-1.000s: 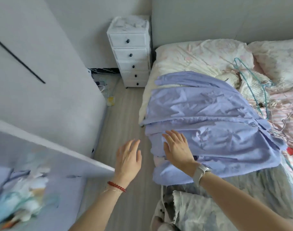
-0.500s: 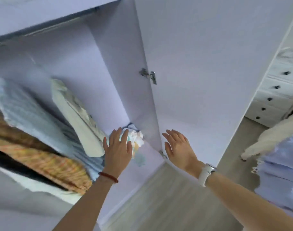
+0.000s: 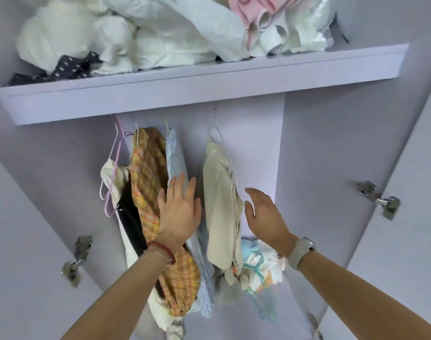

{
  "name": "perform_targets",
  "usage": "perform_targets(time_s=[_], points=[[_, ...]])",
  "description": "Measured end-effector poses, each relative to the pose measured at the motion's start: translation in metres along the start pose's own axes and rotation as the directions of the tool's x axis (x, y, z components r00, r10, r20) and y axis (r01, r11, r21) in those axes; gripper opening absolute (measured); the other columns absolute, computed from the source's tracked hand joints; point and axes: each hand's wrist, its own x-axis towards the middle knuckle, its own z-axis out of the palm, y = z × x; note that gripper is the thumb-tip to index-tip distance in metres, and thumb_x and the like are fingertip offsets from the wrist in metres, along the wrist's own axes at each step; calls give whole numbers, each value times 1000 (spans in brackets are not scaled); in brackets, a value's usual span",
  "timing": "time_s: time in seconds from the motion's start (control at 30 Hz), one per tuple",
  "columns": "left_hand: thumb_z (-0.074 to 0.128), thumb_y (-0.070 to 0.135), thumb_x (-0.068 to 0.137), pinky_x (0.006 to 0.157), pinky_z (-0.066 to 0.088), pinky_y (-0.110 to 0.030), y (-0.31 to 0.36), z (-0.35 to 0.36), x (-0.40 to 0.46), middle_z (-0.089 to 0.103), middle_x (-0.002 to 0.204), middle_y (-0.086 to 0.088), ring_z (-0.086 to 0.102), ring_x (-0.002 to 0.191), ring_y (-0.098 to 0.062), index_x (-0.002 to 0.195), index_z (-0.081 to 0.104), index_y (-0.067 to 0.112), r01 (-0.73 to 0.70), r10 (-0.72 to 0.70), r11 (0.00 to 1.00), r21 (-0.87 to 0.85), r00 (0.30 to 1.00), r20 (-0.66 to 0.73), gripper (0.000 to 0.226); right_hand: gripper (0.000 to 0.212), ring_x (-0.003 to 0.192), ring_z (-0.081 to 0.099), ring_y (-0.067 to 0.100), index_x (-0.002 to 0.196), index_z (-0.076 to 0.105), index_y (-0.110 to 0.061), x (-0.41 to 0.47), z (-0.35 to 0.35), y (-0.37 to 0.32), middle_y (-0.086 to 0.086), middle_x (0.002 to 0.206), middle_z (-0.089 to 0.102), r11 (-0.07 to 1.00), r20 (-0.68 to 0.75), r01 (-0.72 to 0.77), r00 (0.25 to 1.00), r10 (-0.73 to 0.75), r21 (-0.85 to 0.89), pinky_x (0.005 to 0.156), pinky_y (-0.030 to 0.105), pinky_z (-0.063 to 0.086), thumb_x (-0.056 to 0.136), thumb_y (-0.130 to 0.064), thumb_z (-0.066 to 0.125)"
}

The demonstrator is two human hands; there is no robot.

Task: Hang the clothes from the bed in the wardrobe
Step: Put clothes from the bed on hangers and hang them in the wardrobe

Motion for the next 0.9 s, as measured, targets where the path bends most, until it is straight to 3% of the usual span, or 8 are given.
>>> perform_targets(time_s=[0.17, 0.27, 0.37, 0.43, 0.6, 0.73, 0.83, 0.9], points=[[33, 35, 96, 112, 13, -47, -16, 4, 73, 0, 156, -6, -2, 143, -20, 147, 9, 16, 97, -96, 995, 32, 995, -31, 59, 46, 133, 32, 27, 141, 29, -5, 103, 17, -1, 12, 144, 36, 982, -13, -56, 998, 59, 181, 107, 31, 26, 98, -21, 35], [32, 35, 96, 111, 15, -46, -24, 16, 101, -7, 156, -3, -6, 143, -18, 147, 2, 15, 173, -173, 985, 22, 985, 19, 63, 48, 130, 38, 29, 141, 26, -3, 157, 28, 1, 14, 143, 36, 931, 86, -192, 981, 174, 309, 106, 31, 28, 97, -19, 37], [34, 33, 96, 110, 20, -42, -31, 32, 108, -11, 156, 0, -9, 143, -14, 147, -1, 14, 215, -214, 977, -6, 973, 82, 65, 23, 76, 57, 28, 111, 54, -8, 195, 34, 0, 15, 103, 55, 758, 198, -373, 928, 316, 535, 71, 30, 43, 93, -8, 39], [33, 32, 96, 111, 20, -41, -35, 40, 105, -15, 155, 1, -11, 142, -13, 148, 0, 14, 194, -192, 981, -6, 976, 99, 63, 22, 69, 50, 24, 94, 63, -5, 207, 36, 0, 10, 87, 56, 767, 124, -357, 930, 347, 533, 65, 27, 38, 92, -6, 41], [35, 29, 95, 112, 18, -40, -43, 56, 102, -19, 154, 1, -13, 142, -13, 148, 5, 15, 170, -167, 985, -34, 984, 69, 62, 32, 55, 42, 12, 96, 67, -3, 216, 25, -4, 6, 85, 59, 805, -112, -228, 933, 341, 548, 61, 23, 37, 89, -1, 36], [35, 31, 94, 113, 8, -48, -43, 61, 105, -18, 154, -2, -15, 142, -15, 147, 9, 17, 166, -164, 986, -9, 984, 69, 61, 29, 67, 47, 16, 93, 66, -3, 210, 3, -6, 3, 86, 60, 822, -197, -138, 936, 290, 553, 74, 24, 39, 90, -2, 37], [39, 29, 93, 109, -4, -59, -32, 61, 105, -6, 156, -9, -15, 142, -20, 147, 16, 17, 151, -151, 988, 6, 988, 18, 59, 26, 63, 50, 9, 83, 65, -12, 180, 2, 5, -5, 73, 60, 827, -181, -162, 936, 301, 538, 66, 22, 37, 89, -4, 42], [50, 20, 89, 106, 2, -64, -18, 56, 101, 17, 153, -16, 3, 143, -29, 140, 35, 11, 81, -83, 996, -46, 995, -58, 55, 25, 50, 46, 5, 76, 64, -13, 155, 5, 14, -9, 61, 56, 807, -167, -203, 923, 347, 555, 57, 21, 36, 88, -3, 45]])
